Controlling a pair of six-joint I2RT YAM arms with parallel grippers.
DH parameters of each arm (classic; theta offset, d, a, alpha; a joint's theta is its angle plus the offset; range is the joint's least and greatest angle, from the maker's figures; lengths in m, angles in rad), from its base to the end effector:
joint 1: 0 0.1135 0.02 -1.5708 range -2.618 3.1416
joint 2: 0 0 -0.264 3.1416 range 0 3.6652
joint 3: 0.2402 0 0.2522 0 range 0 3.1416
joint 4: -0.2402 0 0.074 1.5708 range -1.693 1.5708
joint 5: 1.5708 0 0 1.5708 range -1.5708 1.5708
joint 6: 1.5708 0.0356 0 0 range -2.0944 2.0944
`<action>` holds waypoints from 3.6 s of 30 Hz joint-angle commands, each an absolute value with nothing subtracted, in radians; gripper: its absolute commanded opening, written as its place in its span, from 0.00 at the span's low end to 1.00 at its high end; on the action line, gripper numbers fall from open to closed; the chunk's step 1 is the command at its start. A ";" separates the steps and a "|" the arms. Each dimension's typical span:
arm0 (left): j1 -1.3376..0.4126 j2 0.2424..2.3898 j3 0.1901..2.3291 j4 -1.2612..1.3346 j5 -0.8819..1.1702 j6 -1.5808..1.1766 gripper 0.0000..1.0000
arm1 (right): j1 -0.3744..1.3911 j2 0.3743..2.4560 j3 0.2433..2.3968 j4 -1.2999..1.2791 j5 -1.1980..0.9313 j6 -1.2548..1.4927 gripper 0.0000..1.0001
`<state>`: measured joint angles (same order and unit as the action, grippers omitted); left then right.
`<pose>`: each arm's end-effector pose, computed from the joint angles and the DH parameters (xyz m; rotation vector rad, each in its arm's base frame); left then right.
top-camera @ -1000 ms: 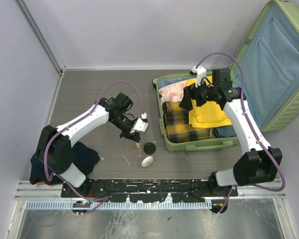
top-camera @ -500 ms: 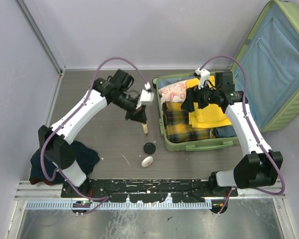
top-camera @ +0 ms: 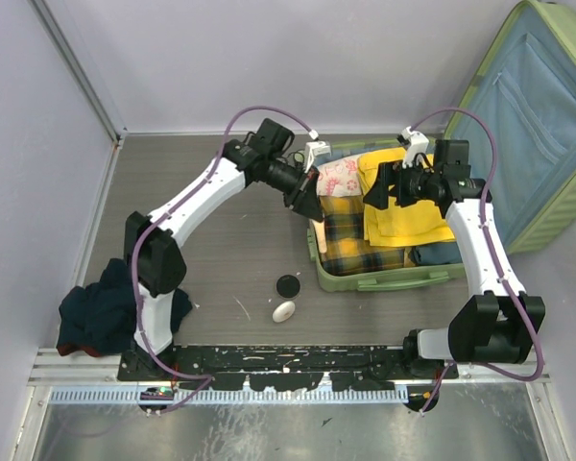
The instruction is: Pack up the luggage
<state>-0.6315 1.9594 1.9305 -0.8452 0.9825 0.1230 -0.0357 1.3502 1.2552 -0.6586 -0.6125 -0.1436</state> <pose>0.3270 -0.2759 0.3388 1.2859 2.0099 -1.4268 0.2875 0.0102 0.3370 -0.4215 2.1918 0.6107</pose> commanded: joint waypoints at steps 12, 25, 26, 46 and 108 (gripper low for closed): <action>-0.698 2.138 2.140 -0.689 0.974 -0.112 0.00 | -0.052 1.272 1.201 -0.629 -0.630 -0.118 0.88; -0.710 2.433 2.522 -0.729 0.848 -0.156 0.20 | -0.135 1.267 1.191 -0.621 -0.612 -0.088 0.88; -0.712 2.429 2.522 -0.724 0.783 -0.135 0.28 | -0.136 1.265 1.189 -0.622 -0.612 -0.087 0.88; -0.553 1.835 1.726 -0.458 0.880 0.083 0.73 | 0.066 1.216 1.142 -0.637 -0.505 -0.269 0.76; -0.943 1.347 0.681 -0.030 0.503 0.326 0.47 | 0.094 1.316 1.155 -0.486 -0.376 -0.100 0.55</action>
<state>-0.9413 1.3235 0.6476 -0.0956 0.5125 0.3340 0.1059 1.3891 1.1465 -0.5034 -0.3481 -0.1108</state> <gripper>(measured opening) 0.555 0.546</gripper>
